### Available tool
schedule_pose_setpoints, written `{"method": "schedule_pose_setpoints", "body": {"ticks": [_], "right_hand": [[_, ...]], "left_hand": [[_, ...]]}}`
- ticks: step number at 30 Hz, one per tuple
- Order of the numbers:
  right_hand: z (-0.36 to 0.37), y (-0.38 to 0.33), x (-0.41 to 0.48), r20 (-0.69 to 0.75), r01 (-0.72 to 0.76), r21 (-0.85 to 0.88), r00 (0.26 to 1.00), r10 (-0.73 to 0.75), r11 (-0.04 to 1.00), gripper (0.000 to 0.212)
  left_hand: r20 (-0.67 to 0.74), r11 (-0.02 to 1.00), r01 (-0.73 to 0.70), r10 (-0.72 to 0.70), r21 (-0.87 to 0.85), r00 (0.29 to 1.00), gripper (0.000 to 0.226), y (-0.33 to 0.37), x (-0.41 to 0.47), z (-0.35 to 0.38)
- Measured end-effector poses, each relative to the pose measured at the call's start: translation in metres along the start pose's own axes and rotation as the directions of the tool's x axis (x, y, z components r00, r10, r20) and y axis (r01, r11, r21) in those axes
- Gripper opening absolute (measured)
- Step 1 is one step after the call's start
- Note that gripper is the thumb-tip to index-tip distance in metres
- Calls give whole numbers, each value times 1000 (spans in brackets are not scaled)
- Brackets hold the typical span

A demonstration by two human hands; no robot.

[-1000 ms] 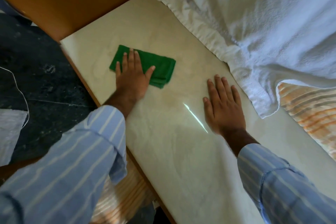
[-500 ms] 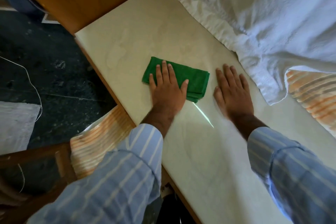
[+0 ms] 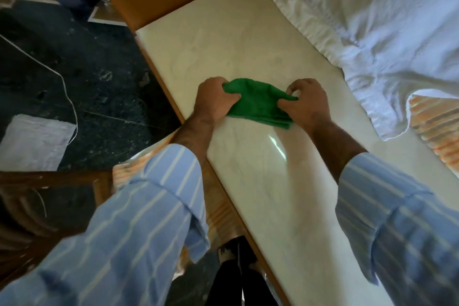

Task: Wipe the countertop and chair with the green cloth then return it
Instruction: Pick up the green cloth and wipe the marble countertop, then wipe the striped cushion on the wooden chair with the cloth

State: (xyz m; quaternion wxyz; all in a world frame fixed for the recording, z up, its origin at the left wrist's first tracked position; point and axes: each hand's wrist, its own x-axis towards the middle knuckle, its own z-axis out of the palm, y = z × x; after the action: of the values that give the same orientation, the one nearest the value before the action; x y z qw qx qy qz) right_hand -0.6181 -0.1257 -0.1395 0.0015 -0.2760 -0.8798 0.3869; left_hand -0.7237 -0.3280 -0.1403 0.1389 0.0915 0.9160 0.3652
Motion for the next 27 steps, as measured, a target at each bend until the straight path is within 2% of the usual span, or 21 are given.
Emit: {"method": "schedule_pose_setpoints", "body": {"ticks": [2,4,6,8,10,12,15,19,23,25,27], "right_hand": [[5,-14,-11,6,2,134,1000,-3,991,15],[14,-34,-21,45,11,255,999,-23,967,13],[29,-62,-31,107,-4,377,993,-39,926,12],[49,-85,-41,199,-84,521,980,-25,850,14],[78,-104,-56,308,-185,598,951,-10,780,27],[115,-118,-78,369,-236,608,929,-7,758,27],[170,-128,-113,397,-217,518,918,-8,827,23],[239,-113,-147,507,-279,363,860,63,889,15],[298,-75,-169,556,-469,360,802,218,806,13],[322,-53,-174,558,-566,348,766,320,748,32],[342,-33,-173,549,-619,326,739,390,714,41]], "left_hand": [[34,940,140,-136,-313,990,22,-15,-24,-15],[75,777,211,-208,-592,975,26,-36,-46,-32],[70,640,199,-221,-742,973,35,-64,-66,-55],[46,547,175,-240,-819,970,42,-93,-86,-78],[18,495,170,-297,-852,955,40,-127,-106,-98],[19,495,214,-369,-842,929,29,-163,-130,-113],[3,531,280,-463,-800,886,18,-214,-162,-125],[54,497,385,-558,-778,828,21,-284,-192,-118],[156,448,491,-600,-747,785,24,-342,-207,-97],[215,450,537,-588,-714,779,28,-368,-208,-83],[213,494,550,-583,-673,784,24,-391,-204,-66]]}}
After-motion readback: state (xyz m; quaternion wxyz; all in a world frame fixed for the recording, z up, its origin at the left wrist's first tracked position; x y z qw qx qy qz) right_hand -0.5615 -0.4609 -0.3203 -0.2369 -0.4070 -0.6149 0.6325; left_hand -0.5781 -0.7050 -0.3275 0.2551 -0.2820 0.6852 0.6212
